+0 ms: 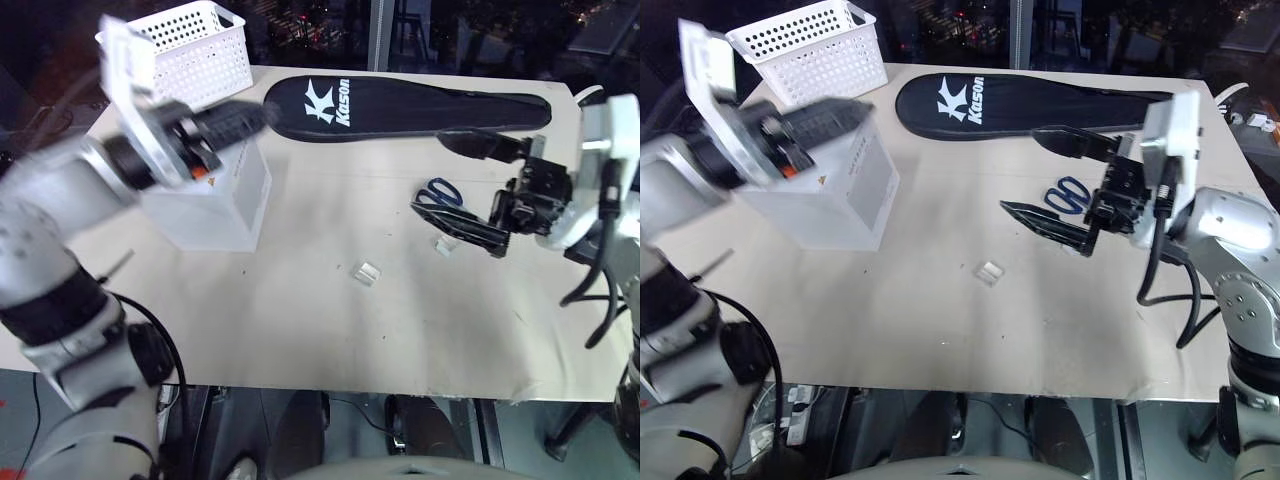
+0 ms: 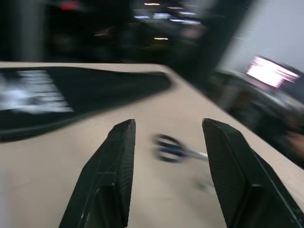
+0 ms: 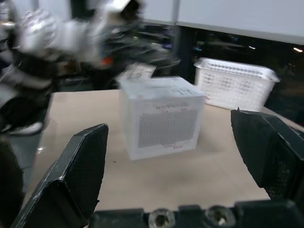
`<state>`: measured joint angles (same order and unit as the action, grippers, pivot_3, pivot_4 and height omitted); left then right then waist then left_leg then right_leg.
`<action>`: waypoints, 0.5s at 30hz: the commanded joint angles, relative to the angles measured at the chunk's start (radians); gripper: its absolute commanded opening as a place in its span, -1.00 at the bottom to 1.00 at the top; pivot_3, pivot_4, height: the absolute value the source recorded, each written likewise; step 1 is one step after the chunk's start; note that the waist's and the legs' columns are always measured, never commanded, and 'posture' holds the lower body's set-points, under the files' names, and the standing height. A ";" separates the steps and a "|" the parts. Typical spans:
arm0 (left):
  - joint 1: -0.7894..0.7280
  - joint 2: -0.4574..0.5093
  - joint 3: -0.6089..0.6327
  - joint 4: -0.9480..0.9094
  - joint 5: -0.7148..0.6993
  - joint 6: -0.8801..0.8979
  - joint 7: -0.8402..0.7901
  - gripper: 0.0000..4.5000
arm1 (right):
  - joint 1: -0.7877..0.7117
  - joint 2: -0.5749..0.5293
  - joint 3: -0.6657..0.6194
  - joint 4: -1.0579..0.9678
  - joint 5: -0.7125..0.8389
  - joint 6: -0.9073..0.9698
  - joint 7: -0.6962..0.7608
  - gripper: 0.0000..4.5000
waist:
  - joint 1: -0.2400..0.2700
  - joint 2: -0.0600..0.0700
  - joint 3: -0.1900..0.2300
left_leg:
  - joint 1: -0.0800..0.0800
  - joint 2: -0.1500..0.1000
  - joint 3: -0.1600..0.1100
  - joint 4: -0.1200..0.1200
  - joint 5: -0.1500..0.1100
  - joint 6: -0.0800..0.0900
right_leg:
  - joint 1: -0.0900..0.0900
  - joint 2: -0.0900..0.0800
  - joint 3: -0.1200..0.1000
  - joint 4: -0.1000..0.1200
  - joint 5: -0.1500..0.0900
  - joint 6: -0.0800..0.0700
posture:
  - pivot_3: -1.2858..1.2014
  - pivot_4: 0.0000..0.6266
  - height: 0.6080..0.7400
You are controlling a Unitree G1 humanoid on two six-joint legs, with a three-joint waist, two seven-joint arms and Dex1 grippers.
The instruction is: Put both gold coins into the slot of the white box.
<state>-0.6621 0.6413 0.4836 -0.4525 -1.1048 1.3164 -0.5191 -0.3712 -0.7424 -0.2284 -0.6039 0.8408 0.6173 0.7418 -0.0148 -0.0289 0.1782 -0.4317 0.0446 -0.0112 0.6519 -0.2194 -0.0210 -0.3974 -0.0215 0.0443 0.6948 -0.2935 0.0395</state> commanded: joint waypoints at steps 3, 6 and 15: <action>0.161 0.008 -0.074 -0.108 0.000 -0.185 -0.175 0.40 | 0.237 -0.076 -0.145 -0.111 -0.032 0.045 -0.039 1.00 | 0.001 0.002 -0.001 | 0.002 0.000 0.000 0.001 -0.002 0.003 | 0.001 0.001 0.001 0.002 0.000 0.000 | 0.03 -0.52 1.00; 0.329 0.070 -0.143 -0.125 0.159 -0.333 -0.269 0.91 | 0.442 -0.104 -0.269 -0.172 -0.069 0.077 -0.042 1.00 | 0.001 0.004 -0.002 | 0.004 0.000 0.000 0.000 -0.003 0.004 | 0.003 0.002 0.001 0.001 0.000 0.000 | 0.03 -0.52 1.00; 0.621 0.164 -0.177 0.009 0.392 -0.673 -0.490 0.97 | 0.822 -0.018 -0.433 -0.283 -0.200 0.044 -0.077 1.00 | 0.002 0.004 -0.003 | 0.010 0.001 0.002 0.000 -0.003 0.005 | 0.008 0.003 0.003 0.000 -0.001 0.001 | 0.03 -0.52 1.00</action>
<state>-0.0463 0.7911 0.2959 -0.4562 -0.7302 0.6975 -0.9803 0.4403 -0.7693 -0.6148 -0.8502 0.6621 0.6887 0.6826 -0.0129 -0.0248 0.1752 -0.4188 0.0453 -0.0093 0.6516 -0.2221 -0.0161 -0.3874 -0.0182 0.0470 0.6947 -0.2959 0.0427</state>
